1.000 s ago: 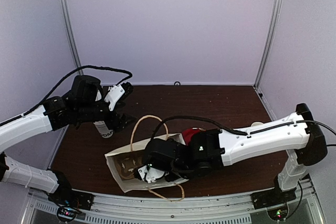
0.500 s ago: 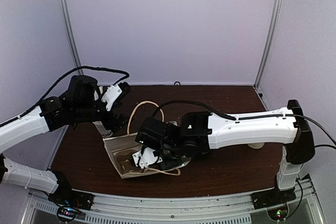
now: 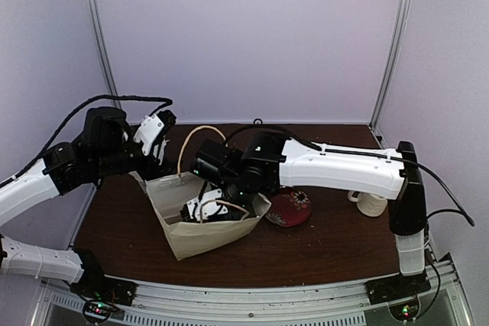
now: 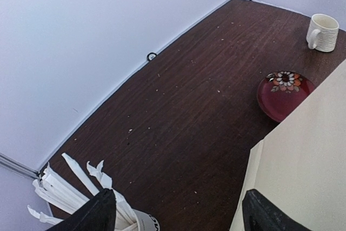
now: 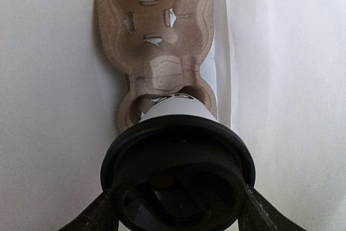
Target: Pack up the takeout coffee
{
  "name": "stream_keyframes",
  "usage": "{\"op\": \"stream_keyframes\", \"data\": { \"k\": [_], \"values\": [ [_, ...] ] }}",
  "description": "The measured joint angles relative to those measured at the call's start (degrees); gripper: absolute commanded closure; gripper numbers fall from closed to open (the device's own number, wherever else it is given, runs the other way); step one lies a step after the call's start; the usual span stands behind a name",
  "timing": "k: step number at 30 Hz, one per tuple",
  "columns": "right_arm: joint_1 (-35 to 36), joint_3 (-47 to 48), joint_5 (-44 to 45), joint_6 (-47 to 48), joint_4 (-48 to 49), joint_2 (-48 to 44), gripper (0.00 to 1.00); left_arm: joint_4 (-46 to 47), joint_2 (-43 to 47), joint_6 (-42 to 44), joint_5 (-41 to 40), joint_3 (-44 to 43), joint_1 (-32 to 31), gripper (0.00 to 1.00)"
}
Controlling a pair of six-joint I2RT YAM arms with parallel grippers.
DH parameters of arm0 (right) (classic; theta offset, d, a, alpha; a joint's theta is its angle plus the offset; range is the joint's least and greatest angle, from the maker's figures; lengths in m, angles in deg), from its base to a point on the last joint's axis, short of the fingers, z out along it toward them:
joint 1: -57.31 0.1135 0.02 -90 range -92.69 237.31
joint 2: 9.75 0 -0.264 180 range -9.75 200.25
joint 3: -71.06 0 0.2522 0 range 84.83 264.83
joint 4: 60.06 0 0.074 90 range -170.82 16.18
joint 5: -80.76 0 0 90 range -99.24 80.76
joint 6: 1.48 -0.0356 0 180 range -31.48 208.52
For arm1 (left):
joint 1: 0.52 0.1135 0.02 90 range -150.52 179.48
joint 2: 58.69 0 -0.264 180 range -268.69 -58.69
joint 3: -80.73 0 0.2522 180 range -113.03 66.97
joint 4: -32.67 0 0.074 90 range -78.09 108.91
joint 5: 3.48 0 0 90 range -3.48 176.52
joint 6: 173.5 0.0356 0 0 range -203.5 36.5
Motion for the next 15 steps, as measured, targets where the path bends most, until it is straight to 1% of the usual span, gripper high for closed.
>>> {"op": "stream_keyframes", "data": {
  "k": [5,11,15],
  "values": [
    [-1.53,6.86,-2.75,0.87,-4.87,3.82,0.44,0.04,0.85,-0.04,-6.4,0.0,0.11,0.15],
    [-3.19,14.05,-5.86,2.38,-9.2,8.02,0.45,1.4,5.44,0.0,-17.62,0.0,1.6,0.15],
    [-4.74,20.63,-8.66,3.15,-12.92,11.63,0.45,3.78,8.17,0.42,-21.86,0.35,2.14,0.15]
  ]
}}
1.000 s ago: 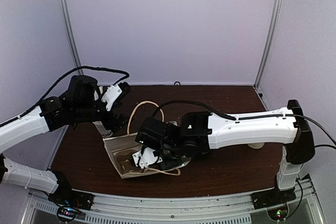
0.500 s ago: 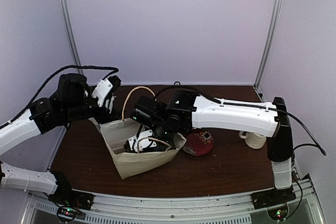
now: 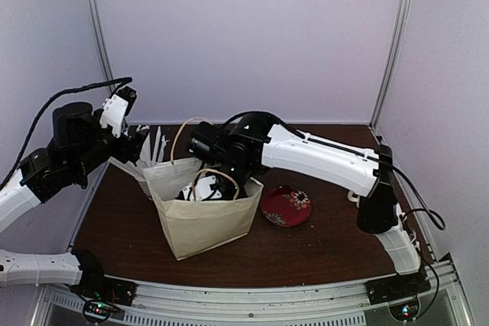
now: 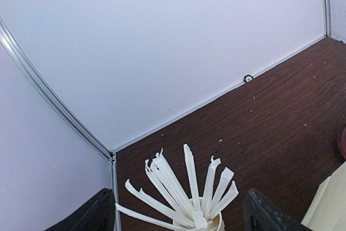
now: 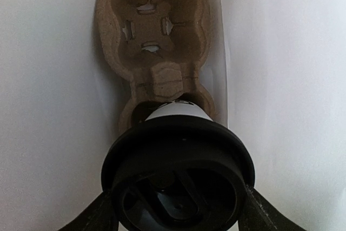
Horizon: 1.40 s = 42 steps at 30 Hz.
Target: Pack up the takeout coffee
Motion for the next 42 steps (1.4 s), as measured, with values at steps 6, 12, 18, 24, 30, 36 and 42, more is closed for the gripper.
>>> {"op": "stream_keyframes", "data": {
  "k": [6,12,18,24,30,36,42],
  "values": [
    [-2.99,6.23,-4.52,0.33,-2.84,3.76,0.44,2.01,1.11,0.24,-1.31,1.9,0.13,0.15],
    [-4.55,8.17,-7.87,1.31,-3.08,5.2,0.44,2.05,0.9,0.26,-1.16,2.86,0.9,0.15],
    [-5.55,10.62,-10.43,1.79,-3.89,6.8,0.43,2.1,0.98,0.24,-0.24,2.89,1.36,0.15],
    [-4.81,12.13,-9.66,4.17,-5.81,7.56,0.45,2.75,2.62,0.24,0.28,3.02,1.49,0.15],
    [-2.6,11.96,-7.91,6.91,-6.21,7.28,0.46,3.52,3.82,0.24,0.35,3.08,1.49,0.15],
    [-1.16,11.93,-7.85,7.32,-7.96,6.86,0.46,3.54,3.82,0.22,0.63,3.08,1.49,0.15],
    [-0.61,11.56,-9.29,7.28,-10.29,6.23,0.44,4.11,3.23,0.22,0.81,3.1,1.49,0.15]
  ]
}}
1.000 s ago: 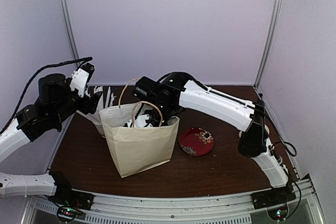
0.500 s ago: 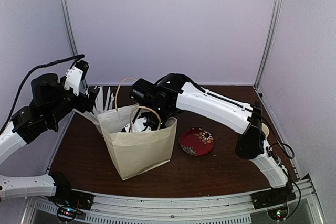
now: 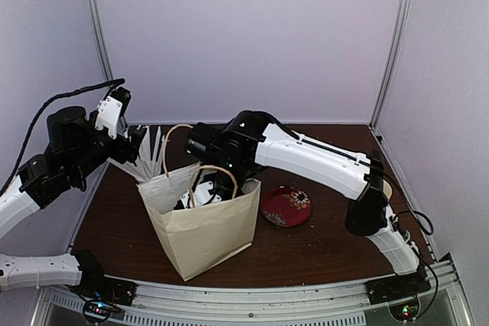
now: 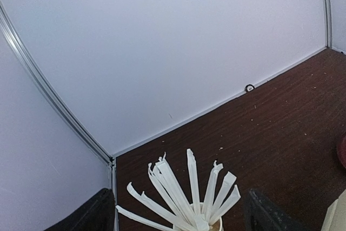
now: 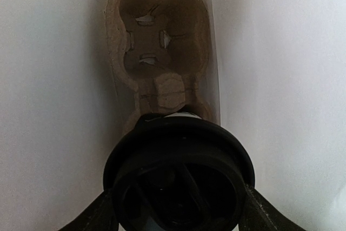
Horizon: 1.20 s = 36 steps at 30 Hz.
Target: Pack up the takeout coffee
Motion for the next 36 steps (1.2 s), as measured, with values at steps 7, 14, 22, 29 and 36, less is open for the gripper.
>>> {"op": "stream_keyframes", "data": {
  "k": [7,14,22,29,36],
  "values": [
    [0.02,-6.62,-0.85,-0.07,3.58,-3.34,0.42,0.09,-0.98,0.0,0.35,0.0,0.0,0.15],
    [0.02,-6.73,-0.83,-0.31,3.72,-3.61,0.26,0.11,-1.14,0.0,0.37,-0.02,0.0,0.15],
    [0.48,-7.43,-2.01,-3.56,1.2,-5.4,0.14,0.11,-0.57,0.0,0.48,-0.02,0.0,0.14],
    [1.03,-7.41,-2.58,-6.19,-0.35,-7.13,0.0,-1.38,-0.68,-0.11,3.63,-1.05,0.02,0.15],
    [1.01,-7.39,-0.85,-7.85,-0.39,-8.96,0.01,-9.86,-3.58,-3.56,20.57,-8.85,0.11,0.15]
  ]
}}
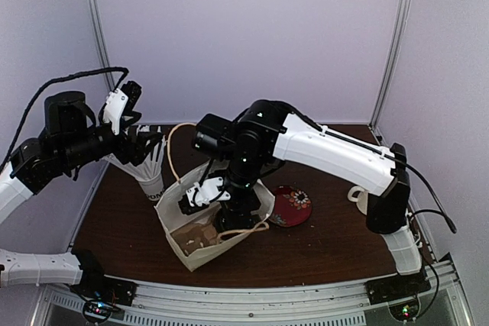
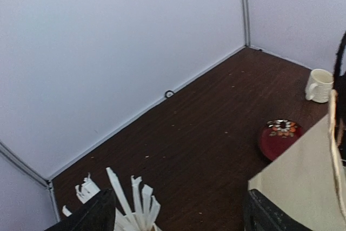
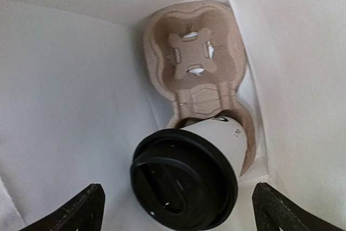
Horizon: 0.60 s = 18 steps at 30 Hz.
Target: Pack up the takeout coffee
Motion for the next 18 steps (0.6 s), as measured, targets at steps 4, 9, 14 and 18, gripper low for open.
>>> {"op": "stream_keyframes", "data": {
  "k": [4,9,14,18],
  "values": [
    [-0.22,0.02,1.64,-0.59,0.37,-0.39,0.05,-3.67,-0.37,-3.56,10.23,-2.25,0.0,0.15],
    [-1.11,0.02,2.27,-1.14,0.5,-0.39,0.11,-5.2,-0.04,-6.25,17.81,-2.25,0.0,0.15],
    [-1.53,-0.04,2.58,-1.31,0.85,-0.39,0.09,-5.03,-1.44,-8.26,26.49,-2.99,0.0,0.15],
    [-1.57,-0.04,2.84,-1.38,1.29,-0.42,0.04,-4.92,-2.97,-9.9,29.42,-3.1,0.0,0.17]
  ]
}}
